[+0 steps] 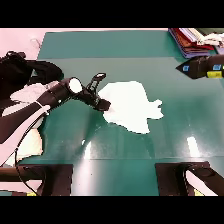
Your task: Fold the shirts.
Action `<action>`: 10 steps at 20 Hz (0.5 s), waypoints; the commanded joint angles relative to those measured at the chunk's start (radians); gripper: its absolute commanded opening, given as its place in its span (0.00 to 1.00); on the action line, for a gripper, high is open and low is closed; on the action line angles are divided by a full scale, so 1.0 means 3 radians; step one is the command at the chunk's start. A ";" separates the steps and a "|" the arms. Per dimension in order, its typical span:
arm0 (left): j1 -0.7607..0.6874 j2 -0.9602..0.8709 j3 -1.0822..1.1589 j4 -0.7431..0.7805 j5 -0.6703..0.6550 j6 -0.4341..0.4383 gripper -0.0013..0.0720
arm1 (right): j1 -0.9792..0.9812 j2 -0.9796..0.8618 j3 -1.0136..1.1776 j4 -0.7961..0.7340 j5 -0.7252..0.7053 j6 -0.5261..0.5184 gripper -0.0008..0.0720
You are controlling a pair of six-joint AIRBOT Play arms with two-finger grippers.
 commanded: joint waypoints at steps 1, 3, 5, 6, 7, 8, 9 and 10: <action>0.0067 0.0045 0.0139 0.0009 0.0017 -0.0003 0.06 | -0.0032 0.0023 -0.0408 -0.0011 0.0148 -0.0001 0.03; 0.0287 0.0145 0.0418 0.0011 -0.0076 -0.0003 0.06 | -0.0032 0.0022 -0.0862 -0.0010 0.0217 -0.0001 0.03; 0.0506 0.0258 0.0661 0.0014 -0.0170 0.0005 0.06 | -0.0032 0.0020 -0.1390 -0.0008 0.0150 0.0001 0.03; 0.0585 0.0299 0.0729 0.0015 -0.0205 0.0014 0.06 | -0.0032 0.0020 -0.1654 0.0001 0.0070 0.0036 0.08; 0.0650 0.0319 0.0767 0.0013 -0.0230 0.0022 0.06 | -0.0032 0.0015 -0.1904 0.0008 -0.0032 0.0132 0.41; 0.0684 0.0323 0.0772 0.0015 -0.0233 0.0025 0.06 | -0.0009 -0.0015 -0.2138 0.0069 -0.0116 0.0193 0.59; 0.0693 0.0318 0.0763 0.0019 -0.0235 0.0027 0.06 | 0.0042 -0.0084 -0.2323 0.0197 -0.0205 0.0192 0.59; 0.0692 0.0310 0.0762 0.0014 -0.0237 0.0025 0.06 | 0.0122 -0.0159 -0.2452 0.0352 -0.0324 0.0189 0.59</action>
